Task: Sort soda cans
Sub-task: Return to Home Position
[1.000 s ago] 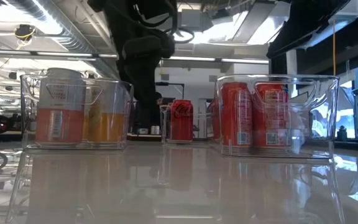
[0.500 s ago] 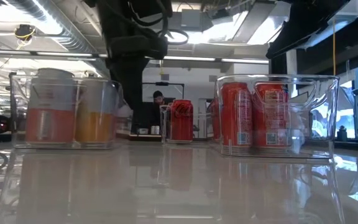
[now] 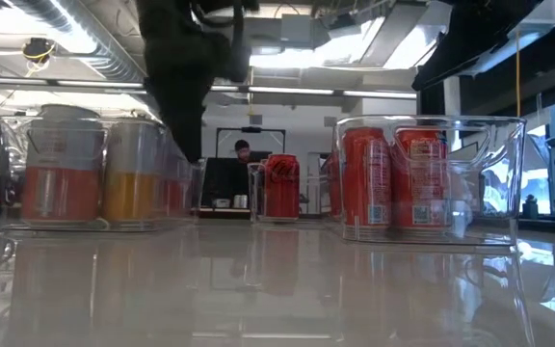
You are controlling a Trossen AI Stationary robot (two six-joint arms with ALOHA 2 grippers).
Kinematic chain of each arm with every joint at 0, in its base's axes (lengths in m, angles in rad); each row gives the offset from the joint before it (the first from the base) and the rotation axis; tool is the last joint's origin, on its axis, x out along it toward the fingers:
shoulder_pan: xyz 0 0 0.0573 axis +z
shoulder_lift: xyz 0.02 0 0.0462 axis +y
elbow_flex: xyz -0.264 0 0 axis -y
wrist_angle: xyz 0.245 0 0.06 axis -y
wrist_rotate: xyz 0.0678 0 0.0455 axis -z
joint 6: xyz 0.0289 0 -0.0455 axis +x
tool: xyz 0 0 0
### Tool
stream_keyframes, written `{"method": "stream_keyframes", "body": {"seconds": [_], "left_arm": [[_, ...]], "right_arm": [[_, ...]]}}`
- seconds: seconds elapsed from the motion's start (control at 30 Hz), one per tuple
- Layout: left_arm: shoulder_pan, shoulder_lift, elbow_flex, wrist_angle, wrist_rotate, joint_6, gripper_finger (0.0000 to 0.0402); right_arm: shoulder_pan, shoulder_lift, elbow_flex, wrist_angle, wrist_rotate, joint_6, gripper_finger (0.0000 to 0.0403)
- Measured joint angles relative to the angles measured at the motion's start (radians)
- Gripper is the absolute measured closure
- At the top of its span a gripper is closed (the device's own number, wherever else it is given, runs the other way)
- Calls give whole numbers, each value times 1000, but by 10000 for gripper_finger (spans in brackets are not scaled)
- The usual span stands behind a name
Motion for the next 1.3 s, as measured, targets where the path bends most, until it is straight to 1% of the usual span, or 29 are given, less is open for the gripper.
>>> {"method": "stream_keyframes", "body": {"seconds": [0.07, 0.17, 0.27, 0.37, 0.43, 0.53, 0.57, 0.63, 0.7, 0.8, 0.87, 0.97, 1.03, 1.2, 1.3], "left_arm": [[-2, -33, -1, 23, 3, -5, 75], [3, -92, 0, 105, 0, 3, 75], [26, -151, 0, 174, -36, 32, 75], [66, -208, 0, 213, -92, 49, 75], [94, -225, 1, 221, -124, 63, 75], [138, -232, 1, 219, -139, 96, 75], [149, -232, 1, 213, -139, 107, 75], [167, -232, -3, 191, -140, 117, 75], [175, -232, -9, 179, -141, 120, 75], [170, -232, -19, 175, -141, 125, 75], [160, -232, -22, 175, -141, 135, 75], [152, -232, -25, 177, -140, 144, 75], [149, -232, -25, 176, -139, 146, 75], [151, -232, -25, 177, -140, 165, 75], [153, -232, -25, 177, -140, 165, 75]], "right_arm": [[0, 0, 0, 6, 2, -3, 219], [-8, 0, 18, 3, 25, -4, 219], [-50, -5, 63, -3, 45, -8, 219], [-126, -11, 112, -22, 39, -32, 219], [-191, -10, 130, -42, 23, -59, 219], [-340, -6, 130, -46, 0, -173, 219], [-403, -1, 123, -49, -25, -216, 221], [-553, 16, 103, -61, -109, -292, 231], [-695, 42, 86, -57, -186, -351, 249], [-880, 109, 59, -15, -317, -424, 290], [-968, 168, 40, 25, -408, -467, 323], [-1058, 263, 35, 65, -468, -561, 376], [-1094, 321, 34, 93, -524, -630, 396], [-1127, 423, 34, 229, -633, -761, 384], [-1126, 458, 34, 290, -645, -788, 387]]}}
